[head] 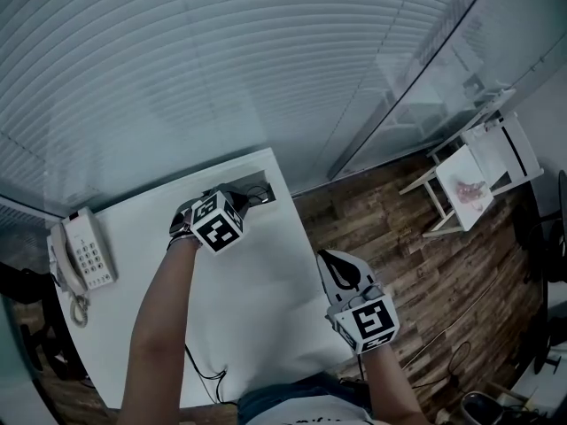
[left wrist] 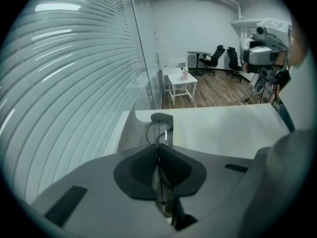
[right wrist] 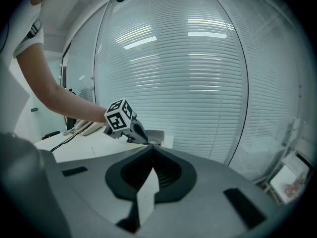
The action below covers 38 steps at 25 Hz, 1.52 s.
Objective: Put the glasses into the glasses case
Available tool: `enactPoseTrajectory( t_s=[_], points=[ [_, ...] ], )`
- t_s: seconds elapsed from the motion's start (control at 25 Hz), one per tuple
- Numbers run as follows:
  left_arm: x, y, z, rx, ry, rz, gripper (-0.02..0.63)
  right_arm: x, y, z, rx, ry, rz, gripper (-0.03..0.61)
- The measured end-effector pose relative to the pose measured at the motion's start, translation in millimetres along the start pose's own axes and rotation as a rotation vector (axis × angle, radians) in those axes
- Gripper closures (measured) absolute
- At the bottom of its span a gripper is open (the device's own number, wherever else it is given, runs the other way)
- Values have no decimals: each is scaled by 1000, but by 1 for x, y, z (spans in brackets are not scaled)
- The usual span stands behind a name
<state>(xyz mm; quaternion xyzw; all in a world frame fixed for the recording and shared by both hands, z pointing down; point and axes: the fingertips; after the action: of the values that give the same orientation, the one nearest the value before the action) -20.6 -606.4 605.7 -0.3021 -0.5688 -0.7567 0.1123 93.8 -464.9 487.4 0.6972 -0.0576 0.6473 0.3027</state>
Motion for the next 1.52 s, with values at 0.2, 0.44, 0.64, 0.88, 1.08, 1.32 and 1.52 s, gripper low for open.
enactPoseTrajectory(
  t_s=[0.2, 0.44, 0.64, 0.88, 1.08, 1.32, 1.52],
  points=[
    [0, -8, -7, -49, -5, 12, 483, -5, -7, -7, 4, -18, 8, 568],
    [-16, -49, -4, -138, -17, 97, 476, -18, -24, -20, -2, -54, 45, 568],
    [-33, -105, 15, -241, -60, 222, 508, -38, -50, -37, -9, -88, 112, 568],
    [-41, -180, 56, -394, -94, 329, 595, -62, -100, -64, -5, -109, 209, 568],
    [-48, -240, 102, -503, -146, 427, 597, -81, -151, -87, 2, -114, 307, 568],
    [-55, -311, 168, -654, -186, 525, 597, -88, -211, -109, 47, -103, 377, 569],
    [-55, -367, 214, -754, -183, 598, 597, -97, -243, -131, 44, -99, 430, 568]
  ],
)
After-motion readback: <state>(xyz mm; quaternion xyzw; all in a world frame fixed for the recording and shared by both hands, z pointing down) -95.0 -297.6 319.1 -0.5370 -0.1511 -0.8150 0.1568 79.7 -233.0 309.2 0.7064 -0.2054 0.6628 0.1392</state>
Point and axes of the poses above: the fingertips, and each gripper's own axes: y forward along the fingers, z to its right, x out of its underside, and after that the axes turned 4 degrees about z, right-handed
